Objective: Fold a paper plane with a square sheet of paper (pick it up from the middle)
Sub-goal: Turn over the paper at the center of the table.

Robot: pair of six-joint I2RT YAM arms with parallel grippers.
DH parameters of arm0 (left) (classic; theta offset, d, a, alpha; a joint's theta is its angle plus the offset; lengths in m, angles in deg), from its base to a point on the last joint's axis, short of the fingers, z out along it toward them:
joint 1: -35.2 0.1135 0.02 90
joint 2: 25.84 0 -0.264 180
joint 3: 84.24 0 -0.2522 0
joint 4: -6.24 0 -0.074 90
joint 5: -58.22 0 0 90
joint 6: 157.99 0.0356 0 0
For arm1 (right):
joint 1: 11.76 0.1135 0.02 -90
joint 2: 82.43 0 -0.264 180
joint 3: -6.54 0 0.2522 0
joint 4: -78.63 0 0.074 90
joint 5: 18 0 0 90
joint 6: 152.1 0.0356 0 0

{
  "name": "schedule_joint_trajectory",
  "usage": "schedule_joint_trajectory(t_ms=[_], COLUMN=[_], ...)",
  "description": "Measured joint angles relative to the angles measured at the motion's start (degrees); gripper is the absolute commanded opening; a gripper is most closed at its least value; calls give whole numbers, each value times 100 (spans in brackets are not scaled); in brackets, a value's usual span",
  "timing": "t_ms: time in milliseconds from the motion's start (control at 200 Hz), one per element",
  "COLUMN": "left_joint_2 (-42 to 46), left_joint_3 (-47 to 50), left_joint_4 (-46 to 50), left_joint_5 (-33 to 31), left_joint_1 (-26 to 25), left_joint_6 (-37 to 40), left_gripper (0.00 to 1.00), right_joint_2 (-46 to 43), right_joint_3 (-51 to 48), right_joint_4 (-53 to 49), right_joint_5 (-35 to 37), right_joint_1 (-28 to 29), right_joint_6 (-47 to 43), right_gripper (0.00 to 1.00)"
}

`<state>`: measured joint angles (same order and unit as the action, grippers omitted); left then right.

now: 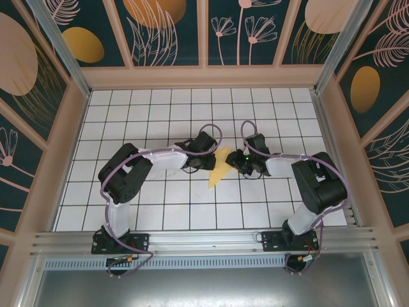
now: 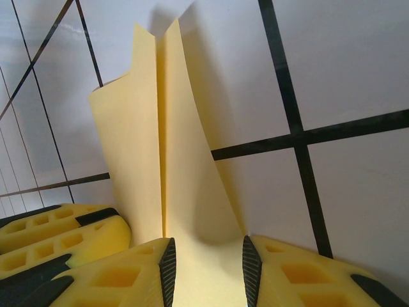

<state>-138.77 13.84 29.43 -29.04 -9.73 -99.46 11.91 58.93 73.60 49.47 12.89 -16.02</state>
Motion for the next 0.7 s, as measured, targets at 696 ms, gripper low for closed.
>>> schedule_joint_trajectory(t_ms=[696], left_joint_2=[2], left_joint_3=[42], left_joint_4=[-59], left_joint_5=[101], left_joint_1=[42], left_joint_6=[-4], left_gripper=[18], right_joint_2=[107], right_joint_3=[63], right_joint_4=[310], right_joint_5=[-337], right_joint_1=[107], right_joint_6=[85], right_gripper=[37])
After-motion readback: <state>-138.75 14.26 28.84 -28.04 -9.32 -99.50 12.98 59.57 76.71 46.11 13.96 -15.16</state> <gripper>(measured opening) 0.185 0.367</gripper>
